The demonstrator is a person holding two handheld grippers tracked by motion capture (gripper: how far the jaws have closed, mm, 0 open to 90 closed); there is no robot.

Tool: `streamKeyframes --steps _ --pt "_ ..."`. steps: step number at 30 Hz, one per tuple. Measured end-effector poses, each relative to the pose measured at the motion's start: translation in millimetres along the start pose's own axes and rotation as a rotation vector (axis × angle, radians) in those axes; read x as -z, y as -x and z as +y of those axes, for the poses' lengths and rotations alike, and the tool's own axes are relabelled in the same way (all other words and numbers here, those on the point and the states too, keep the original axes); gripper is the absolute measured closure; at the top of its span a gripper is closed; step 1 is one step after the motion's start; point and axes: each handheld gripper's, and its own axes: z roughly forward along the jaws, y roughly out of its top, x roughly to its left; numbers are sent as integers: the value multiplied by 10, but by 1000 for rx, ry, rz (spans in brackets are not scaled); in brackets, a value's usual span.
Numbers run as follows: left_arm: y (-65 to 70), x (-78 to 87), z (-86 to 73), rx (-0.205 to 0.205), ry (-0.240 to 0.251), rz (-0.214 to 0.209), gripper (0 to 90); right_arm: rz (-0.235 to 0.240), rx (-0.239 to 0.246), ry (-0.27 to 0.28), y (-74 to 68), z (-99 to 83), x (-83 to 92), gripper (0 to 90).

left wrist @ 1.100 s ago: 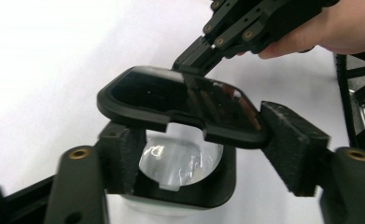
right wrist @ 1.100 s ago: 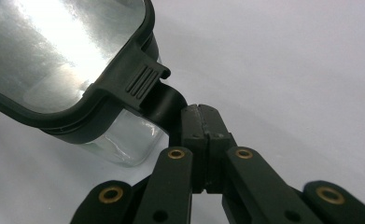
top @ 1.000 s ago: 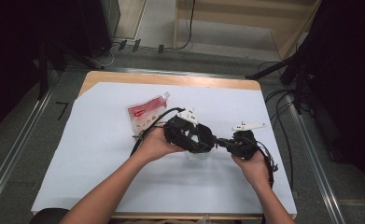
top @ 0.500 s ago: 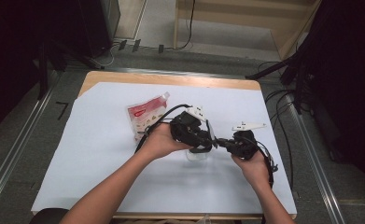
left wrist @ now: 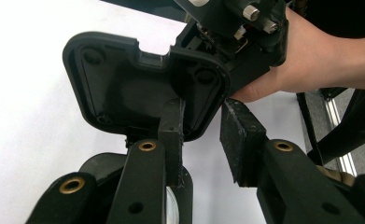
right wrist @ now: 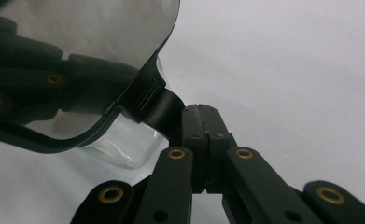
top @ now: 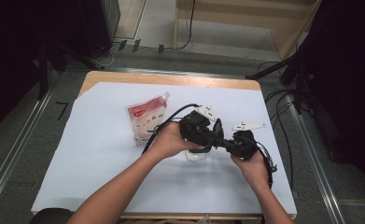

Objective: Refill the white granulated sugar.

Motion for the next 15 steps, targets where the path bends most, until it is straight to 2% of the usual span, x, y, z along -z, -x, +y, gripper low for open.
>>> streamKeyframes --steps 3,6,9,15 --pt "-9 -5 -23 17 -7 -8 702 5 1 -6 3 7 5 900" --pt "-39 42 -53 43 6 -20 685 5 4 -2 -6 19 24 900" --pt "-46 105 -75 54 10 -12 668 13 -1 9 0 17 58 891" --pt "-38 225 -102 53 11 -14 597 45 -40 41 4 -18 185 776"
